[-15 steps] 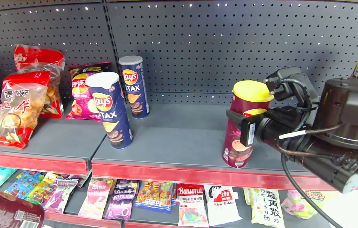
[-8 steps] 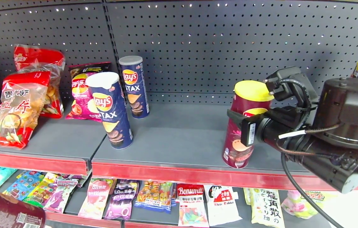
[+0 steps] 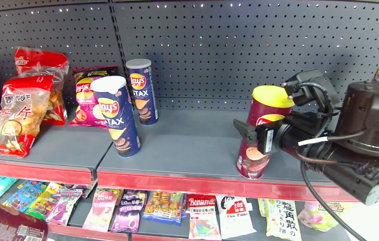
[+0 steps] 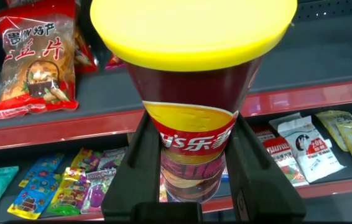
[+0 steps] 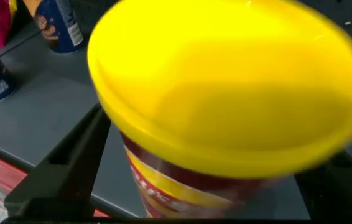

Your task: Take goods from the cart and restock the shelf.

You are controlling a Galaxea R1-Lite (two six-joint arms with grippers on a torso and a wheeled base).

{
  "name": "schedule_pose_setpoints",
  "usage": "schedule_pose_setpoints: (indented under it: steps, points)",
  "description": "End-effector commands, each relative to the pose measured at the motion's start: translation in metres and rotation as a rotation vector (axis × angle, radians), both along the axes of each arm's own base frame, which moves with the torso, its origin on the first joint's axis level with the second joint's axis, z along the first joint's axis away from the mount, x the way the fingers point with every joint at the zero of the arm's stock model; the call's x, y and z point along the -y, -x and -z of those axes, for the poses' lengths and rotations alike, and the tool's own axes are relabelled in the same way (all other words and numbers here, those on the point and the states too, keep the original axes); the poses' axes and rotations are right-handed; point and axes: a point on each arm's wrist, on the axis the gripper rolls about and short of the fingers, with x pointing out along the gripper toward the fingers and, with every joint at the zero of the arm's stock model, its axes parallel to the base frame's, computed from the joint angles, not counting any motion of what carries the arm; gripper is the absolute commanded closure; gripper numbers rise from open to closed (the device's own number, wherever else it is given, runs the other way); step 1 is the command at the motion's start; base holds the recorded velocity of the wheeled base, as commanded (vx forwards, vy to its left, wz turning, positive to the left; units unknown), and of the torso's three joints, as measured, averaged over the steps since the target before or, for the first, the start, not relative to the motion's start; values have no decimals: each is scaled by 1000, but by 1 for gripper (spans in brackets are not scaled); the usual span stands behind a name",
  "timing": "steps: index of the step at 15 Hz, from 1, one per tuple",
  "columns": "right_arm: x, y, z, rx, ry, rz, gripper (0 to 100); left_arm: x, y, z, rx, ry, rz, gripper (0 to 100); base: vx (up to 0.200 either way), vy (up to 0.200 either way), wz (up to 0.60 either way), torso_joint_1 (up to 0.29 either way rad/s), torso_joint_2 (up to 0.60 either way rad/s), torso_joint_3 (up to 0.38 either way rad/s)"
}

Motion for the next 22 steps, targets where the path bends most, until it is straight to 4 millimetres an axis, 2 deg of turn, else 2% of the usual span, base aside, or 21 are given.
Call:
schedule_pose_setpoints:
  steps: [1, 3, 6, 9, 10, 13, 15, 16, 18, 22]
  points:
    - [13, 15, -11, 33, -29, 9, 0, 0, -1, -1, -2, 0, 1, 100, 0, 0, 0, 0, 0, 0]
    - [31, 34, -7, 35, -27, 0, 0, 0, -1, -2, -2, 0, 4, 100, 0, 0, 0, 0, 0, 0]
    - [42, 63, -8, 56, -49, -74, 0, 0, -1, -2, -2, 0, 4, 100, 0, 0, 0, 0, 0, 0]
    - [55, 85, 6, 41, -34, -154, 0, 0, -1, -2, -2, 0, 4, 100, 0, 0, 0, 0, 0, 0]
    - [66, 92, 16, 38, 3, -145, 0, 0, -1, -2, -2, 0, 5, 100, 0, 0, 0, 0, 0, 0]
    - [109, 98, 30, 67, 68, 42, 0, 0, -2, -2, -7, 0, 5, 100, 0, 0, 0, 0, 0, 0]
    - [138, 104, 30, 115, 112, 225, 0, 0, -4, -2, -19, -1, 2, 100, 0, 0, 0, 0, 0, 0]
    - [152, 113, 35, 118, 145, 287, 0, 0, -6, -3, -27, -5, 1, 100, 0, 0, 0, 0, 0, 0]
    - [167, 134, 37, 121, 147, 357, 0, 0, -8, -5, -20, -56, 4, 100, 0, 0, 0, 0, 0, 0]
    - [184, 188, 55, 21, 198, 364, 0, 0, -12, -13, -23, -74, 26, 100, 0, 0, 0, 0, 0, 0]
